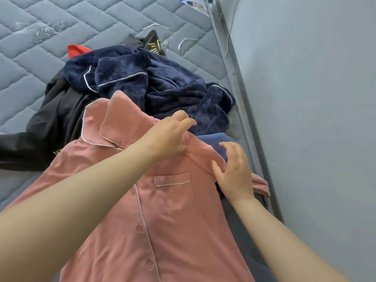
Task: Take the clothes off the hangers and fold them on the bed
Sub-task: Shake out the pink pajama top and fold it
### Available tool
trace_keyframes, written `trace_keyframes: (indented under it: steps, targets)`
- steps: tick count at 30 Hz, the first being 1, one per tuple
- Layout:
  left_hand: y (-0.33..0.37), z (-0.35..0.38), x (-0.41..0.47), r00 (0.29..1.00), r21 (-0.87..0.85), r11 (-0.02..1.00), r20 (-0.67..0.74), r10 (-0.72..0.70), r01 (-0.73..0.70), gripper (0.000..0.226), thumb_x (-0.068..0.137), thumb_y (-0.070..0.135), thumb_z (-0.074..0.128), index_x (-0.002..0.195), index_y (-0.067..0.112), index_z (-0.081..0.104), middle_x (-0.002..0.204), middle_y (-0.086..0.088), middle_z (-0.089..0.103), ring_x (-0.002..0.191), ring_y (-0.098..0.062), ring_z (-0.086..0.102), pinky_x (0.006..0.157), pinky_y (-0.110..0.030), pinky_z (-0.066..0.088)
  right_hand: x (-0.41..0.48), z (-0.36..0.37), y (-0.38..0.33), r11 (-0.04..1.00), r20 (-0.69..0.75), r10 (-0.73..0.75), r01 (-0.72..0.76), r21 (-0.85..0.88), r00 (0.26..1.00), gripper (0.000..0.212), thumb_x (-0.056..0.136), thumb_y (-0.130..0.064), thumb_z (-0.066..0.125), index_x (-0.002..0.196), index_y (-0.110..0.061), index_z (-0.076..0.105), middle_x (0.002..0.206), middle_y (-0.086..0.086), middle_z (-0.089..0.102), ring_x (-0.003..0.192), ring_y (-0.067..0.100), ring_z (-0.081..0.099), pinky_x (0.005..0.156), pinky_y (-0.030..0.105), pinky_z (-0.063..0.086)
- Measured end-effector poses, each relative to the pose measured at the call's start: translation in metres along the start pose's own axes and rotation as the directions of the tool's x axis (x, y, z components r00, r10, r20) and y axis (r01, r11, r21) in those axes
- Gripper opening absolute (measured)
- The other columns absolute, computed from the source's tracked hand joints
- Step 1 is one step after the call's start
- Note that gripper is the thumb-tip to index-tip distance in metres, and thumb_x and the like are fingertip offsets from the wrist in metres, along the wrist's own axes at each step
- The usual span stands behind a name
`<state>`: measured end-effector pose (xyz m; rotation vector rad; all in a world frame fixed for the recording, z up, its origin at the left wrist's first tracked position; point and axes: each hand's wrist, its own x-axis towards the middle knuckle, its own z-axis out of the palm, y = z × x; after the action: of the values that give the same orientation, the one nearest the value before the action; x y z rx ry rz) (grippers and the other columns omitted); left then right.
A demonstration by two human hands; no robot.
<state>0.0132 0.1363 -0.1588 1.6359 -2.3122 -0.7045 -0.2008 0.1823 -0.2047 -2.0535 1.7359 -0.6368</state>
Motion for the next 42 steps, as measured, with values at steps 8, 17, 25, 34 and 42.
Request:
trace_keyframes:
  steps: [8,17,25,34,42]
  targets:
    - [0.001,0.011,0.001,0.955,0.187,0.938,-0.004,0.298,-0.292,0.022,0.075,0.009,0.067,0.097,0.006,0.064,0.11,-0.012,0.057,0.088,-0.033,0.055,0.079,-0.047,0.047,-0.015,0.027,-0.005,0.977,-0.001,0.021,-0.021,-0.211,1.0,0.035,0.066,-0.015,0.077,0.097,-0.006,0.063,0.09,0.009,0.06,0.079,0.031,0.056,0.069,0.041,0.048]
    - [0.013,0.005,0.016,0.954,0.181,0.952,-0.125,0.272,-0.248,0.017,0.095,0.02,0.053,0.087,0.006,0.058,0.092,-0.009,0.057,0.083,-0.03,0.052,0.074,-0.04,0.041,0.01,-0.004,0.009,0.995,0.033,0.076,-0.074,-0.066,0.997,0.005,0.078,-0.005,0.056,0.08,-0.008,0.053,0.063,0.007,0.056,0.06,0.035,0.052,0.056,0.039,0.041]
    - [0.02,0.008,0.058,0.988,0.076,0.991,-0.112,-0.102,0.111,0.012,0.099,0.021,0.041,0.09,0.015,0.037,0.08,-0.003,0.049,0.077,-0.034,0.052,0.068,-0.043,0.04,0.019,-0.078,0.053,0.93,0.244,0.22,-0.278,0.24,0.945,0.032,0.083,-0.032,0.07,0.063,-0.01,0.057,0.058,0.001,0.048,0.055,0.013,0.043,0.054,0.029,0.034]
    - [0.023,0.019,0.077,0.97,0.161,0.957,-0.082,-0.23,0.241,0.015,0.1,0.023,0.039,0.094,0.009,0.041,0.078,-0.006,0.048,0.074,-0.032,0.047,0.065,-0.04,0.036,0.005,-0.127,0.106,0.874,0.366,0.399,-0.47,0.128,0.841,0.038,0.077,-0.037,0.076,0.052,-0.014,0.057,0.045,-0.012,0.043,0.041,0.006,0.045,0.037,0.022,0.035]
    - [0.03,0.036,0.084,0.953,0.268,0.915,-0.1,-0.285,0.302,0.014,0.1,0.018,0.039,0.089,0.009,0.037,0.073,-0.007,0.046,0.069,-0.034,0.048,0.059,-0.039,0.034,0.003,-0.181,0.14,0.906,-0.01,0.353,-0.344,-0.246,0.936,0.009,0.081,-0.026,0.063,0.088,-0.021,0.065,0.077,0.004,0.067,0.077,0.031,0.058,0.063,0.033,0.041]
